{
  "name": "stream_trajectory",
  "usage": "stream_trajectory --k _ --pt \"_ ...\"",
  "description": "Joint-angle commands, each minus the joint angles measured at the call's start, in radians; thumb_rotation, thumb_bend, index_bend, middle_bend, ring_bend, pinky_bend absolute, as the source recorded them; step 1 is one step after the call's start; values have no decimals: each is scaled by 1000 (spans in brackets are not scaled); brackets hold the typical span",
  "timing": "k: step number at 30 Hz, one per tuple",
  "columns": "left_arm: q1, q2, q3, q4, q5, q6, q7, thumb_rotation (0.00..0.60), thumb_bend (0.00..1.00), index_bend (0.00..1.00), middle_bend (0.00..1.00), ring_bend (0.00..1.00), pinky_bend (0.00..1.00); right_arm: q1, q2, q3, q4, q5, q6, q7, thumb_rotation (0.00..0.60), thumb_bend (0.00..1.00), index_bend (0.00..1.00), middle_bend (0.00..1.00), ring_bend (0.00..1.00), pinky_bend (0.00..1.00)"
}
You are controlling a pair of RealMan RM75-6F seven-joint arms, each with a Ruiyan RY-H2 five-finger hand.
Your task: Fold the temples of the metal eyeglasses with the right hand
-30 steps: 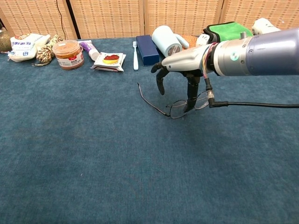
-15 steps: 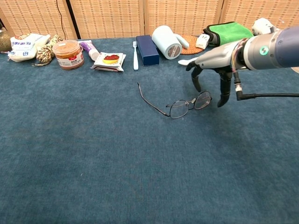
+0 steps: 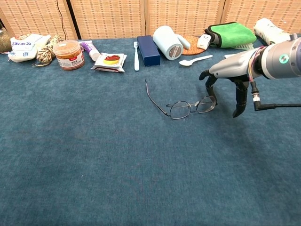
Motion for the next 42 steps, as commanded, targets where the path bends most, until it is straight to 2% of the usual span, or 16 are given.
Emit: stream_trajectory --k 1,14,16,21,24,36,42 --pt "-1 -1 1 0 2 -2 -1 561 454 127 0 0 0 0 15 -12 -34 8 18 -12 600 100 417 0 0 0" --pt "-10 -6 5 0 15 -8 -6 562 455 121 0 0 0 -3 68 -29 -176 44 77 -23 600 101 437 0 0 0" --pt "-8 -4 6 -1 15 -6 -9 559 455 120 0 0 0 -5 69 -19 -177 40 93 -18 600 101 424 0 0 0" --pt "-3 3 7 -2 14 1 -12 561 455 119 0 0 0 -18 59 22 -160 21 140 7 600 100 303 0 0 0" --pt "0 7 8 -3 13 5 -15 561 455 119 0 0 0 -22 52 49 -160 -2 151 23 600 100 269 0 0 0" --pt "12 23 12 2 10 15 -36 560 455 119 0 0 0 9 -21 122 -157 -26 112 44 600 99 261 0 0 0" --pt "18 27 12 11 5 18 -49 560 454 119 0 0 0 32 -77 132 -112 -9 94 37 600 98 266 0 0 0"
